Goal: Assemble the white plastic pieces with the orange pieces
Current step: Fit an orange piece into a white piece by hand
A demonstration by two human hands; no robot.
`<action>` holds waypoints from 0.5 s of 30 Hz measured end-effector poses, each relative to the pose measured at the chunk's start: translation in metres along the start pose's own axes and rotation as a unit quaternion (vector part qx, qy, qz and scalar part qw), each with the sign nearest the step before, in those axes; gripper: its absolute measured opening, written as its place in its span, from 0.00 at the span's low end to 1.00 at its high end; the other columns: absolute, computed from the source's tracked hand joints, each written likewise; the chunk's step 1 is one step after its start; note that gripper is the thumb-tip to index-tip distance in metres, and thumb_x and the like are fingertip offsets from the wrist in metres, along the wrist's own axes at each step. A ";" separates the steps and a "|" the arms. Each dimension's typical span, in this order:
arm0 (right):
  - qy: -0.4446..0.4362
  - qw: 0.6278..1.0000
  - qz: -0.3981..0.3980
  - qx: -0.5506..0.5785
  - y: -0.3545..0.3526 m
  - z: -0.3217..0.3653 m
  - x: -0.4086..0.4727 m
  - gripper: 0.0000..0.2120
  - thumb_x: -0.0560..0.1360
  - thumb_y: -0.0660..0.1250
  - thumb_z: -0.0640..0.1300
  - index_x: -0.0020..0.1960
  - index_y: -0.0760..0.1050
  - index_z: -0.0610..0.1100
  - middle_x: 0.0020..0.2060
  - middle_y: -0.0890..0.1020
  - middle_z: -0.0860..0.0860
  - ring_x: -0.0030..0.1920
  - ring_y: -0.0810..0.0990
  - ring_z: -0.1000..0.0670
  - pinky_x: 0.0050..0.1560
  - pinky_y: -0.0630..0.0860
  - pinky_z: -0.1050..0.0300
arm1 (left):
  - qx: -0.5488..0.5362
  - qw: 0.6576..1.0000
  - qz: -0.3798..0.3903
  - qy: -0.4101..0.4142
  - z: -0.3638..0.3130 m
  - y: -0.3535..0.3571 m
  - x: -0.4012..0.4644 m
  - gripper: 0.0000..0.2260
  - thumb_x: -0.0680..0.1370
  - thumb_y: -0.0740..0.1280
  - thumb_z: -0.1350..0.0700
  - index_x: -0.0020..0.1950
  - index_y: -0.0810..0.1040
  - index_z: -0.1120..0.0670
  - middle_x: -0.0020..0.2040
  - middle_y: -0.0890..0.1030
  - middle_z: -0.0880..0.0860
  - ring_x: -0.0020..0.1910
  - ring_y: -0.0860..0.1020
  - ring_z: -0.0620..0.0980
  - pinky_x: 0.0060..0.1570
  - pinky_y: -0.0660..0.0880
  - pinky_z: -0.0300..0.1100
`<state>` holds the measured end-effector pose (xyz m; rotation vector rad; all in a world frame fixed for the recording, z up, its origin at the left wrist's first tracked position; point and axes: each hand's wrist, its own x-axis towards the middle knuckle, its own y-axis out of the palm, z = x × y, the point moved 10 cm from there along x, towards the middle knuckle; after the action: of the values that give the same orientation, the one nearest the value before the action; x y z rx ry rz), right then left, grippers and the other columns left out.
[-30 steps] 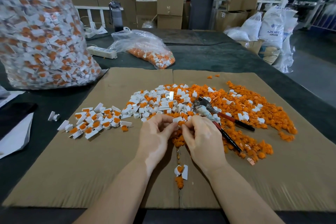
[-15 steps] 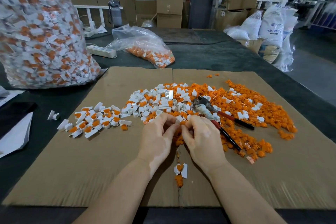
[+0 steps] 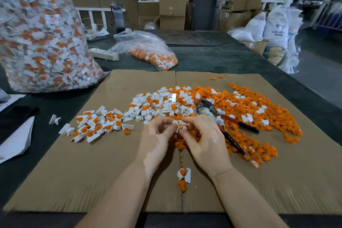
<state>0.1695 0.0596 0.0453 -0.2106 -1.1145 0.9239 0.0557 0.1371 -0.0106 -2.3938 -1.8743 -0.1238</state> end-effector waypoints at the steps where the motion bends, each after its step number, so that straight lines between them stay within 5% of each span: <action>1: -0.002 1.000 0.006 -0.002 0.001 0.001 0.000 0.11 0.72 0.71 0.40 0.54 0.80 0.41 0.42 0.78 0.51 0.46 0.75 0.53 0.50 0.75 0.59 | 0.006 1.000 0.002 0.003 -0.001 0.000 0.000 0.03 0.76 0.68 0.61 0.45 0.79 0.54 0.35 0.81 0.52 0.33 0.78 0.44 0.36 0.75 0.33; 15: 0.002 1.000 0.015 -0.008 0.002 0.001 0.002 0.08 0.73 0.70 0.38 0.52 0.81 0.41 0.42 0.79 0.49 0.46 0.76 0.50 0.49 0.75 0.58 | 0.020 1.000 -0.001 0.009 0.000 0.001 0.001 0.02 0.75 0.69 0.61 0.44 0.80 0.54 0.34 0.81 0.54 0.33 0.79 0.43 0.35 0.75 0.33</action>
<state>0.1676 0.0624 0.0460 -0.2429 -1.1187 0.9419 0.0570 0.1382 -0.0106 -2.3559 -1.8541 -0.1080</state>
